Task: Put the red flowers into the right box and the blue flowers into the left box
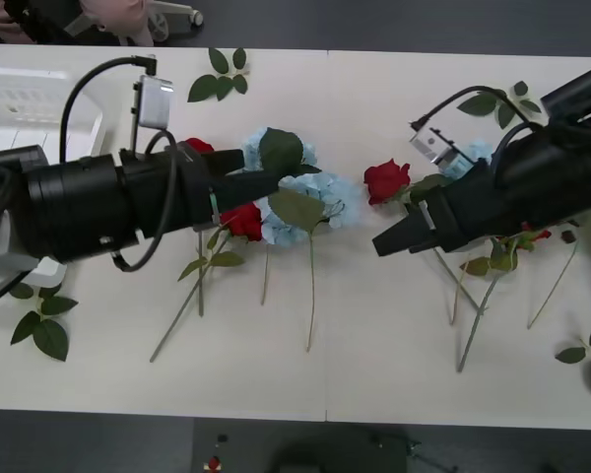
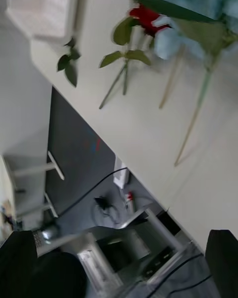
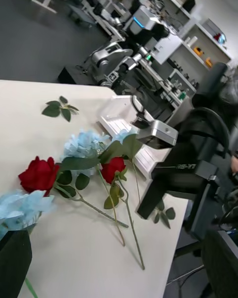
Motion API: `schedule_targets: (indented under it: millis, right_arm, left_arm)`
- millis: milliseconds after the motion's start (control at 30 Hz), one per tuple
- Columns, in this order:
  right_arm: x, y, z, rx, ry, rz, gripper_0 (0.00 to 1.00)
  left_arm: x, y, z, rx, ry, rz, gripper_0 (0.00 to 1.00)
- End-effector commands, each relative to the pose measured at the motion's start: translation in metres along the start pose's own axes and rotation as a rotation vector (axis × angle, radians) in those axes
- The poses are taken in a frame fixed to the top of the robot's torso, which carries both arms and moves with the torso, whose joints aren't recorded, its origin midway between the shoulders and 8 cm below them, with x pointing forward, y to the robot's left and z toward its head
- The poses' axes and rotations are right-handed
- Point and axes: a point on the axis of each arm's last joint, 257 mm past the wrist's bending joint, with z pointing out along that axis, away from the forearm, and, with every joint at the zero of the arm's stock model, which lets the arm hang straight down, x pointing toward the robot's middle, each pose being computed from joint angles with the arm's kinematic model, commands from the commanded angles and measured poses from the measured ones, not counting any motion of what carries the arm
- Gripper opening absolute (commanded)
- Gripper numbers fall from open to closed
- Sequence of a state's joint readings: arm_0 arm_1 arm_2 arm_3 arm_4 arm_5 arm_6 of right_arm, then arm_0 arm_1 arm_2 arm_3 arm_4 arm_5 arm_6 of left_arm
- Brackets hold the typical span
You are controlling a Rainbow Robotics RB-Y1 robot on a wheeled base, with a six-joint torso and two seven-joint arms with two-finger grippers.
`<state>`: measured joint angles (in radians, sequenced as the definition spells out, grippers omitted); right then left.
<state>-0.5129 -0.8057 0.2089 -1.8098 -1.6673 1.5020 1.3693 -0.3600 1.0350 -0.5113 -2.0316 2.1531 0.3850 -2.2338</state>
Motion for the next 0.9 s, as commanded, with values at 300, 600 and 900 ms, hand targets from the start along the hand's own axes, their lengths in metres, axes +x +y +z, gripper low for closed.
schedule_targets:
  millis: [300,600,900]
  right_arm:
    - [-0.01,-0.13,-0.11,0.657,-0.238,0.364,1.0]
    - [0.004,-0.221,-0.132,0.926,-0.323,0.386,1.0]
    - [0.015,-0.27,-0.166,0.991,-0.388,0.404,1.0]
  left_arm:
    - [0.007,0.177,-0.092,-0.37,0.269,-0.121,1.0]
    - [0.053,0.227,-0.076,-0.524,0.394,-0.247,1.0]
    - [0.083,0.259,-0.044,-0.594,0.48,-0.187,1.0]
